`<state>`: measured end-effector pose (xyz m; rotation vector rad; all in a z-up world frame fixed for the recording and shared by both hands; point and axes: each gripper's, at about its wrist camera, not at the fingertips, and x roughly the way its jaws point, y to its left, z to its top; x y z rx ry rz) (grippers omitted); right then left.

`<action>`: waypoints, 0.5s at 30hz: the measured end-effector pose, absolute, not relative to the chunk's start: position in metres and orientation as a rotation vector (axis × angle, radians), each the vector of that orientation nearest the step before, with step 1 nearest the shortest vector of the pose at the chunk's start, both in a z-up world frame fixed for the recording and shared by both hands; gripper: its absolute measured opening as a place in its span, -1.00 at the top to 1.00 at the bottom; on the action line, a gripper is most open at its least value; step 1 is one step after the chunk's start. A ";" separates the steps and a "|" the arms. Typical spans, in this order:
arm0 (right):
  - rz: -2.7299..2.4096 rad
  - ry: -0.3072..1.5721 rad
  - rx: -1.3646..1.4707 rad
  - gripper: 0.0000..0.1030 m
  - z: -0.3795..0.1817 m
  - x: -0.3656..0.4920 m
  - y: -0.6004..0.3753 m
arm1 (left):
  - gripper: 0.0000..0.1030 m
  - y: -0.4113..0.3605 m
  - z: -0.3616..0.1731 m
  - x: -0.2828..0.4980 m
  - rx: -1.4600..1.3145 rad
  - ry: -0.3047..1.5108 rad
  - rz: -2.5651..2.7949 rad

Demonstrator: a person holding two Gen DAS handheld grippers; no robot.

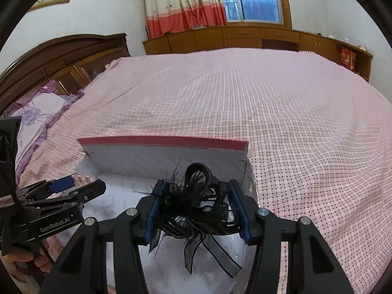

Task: Organize jewelry
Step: 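Carry both clips into the shoebox and open both grippers to release them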

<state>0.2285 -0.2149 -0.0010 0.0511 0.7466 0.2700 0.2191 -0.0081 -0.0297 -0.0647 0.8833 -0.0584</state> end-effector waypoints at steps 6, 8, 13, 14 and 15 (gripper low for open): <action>0.267 0.787 0.030 -0.06 -0.014 0.242 -0.208 | -0.20 -0.011 -0.038 0.225 -0.057 0.922 -0.051; 0.270 0.794 0.022 -0.07 -0.016 0.244 -0.205 | -0.21 -0.011 -0.040 0.227 -0.050 0.931 -0.044; 0.281 0.797 0.014 -0.12 -0.018 0.245 -0.203 | -0.23 -0.021 -0.040 0.227 -0.013 0.929 -0.042; 0.279 0.795 0.014 -0.20 -0.017 0.245 -0.205 | -0.24 -0.023 -0.038 0.226 -0.004 0.925 -0.047; 0.277 0.791 0.016 -0.26 -0.016 0.245 -0.204 | -0.27 -0.025 -0.037 0.227 0.001 0.921 -0.048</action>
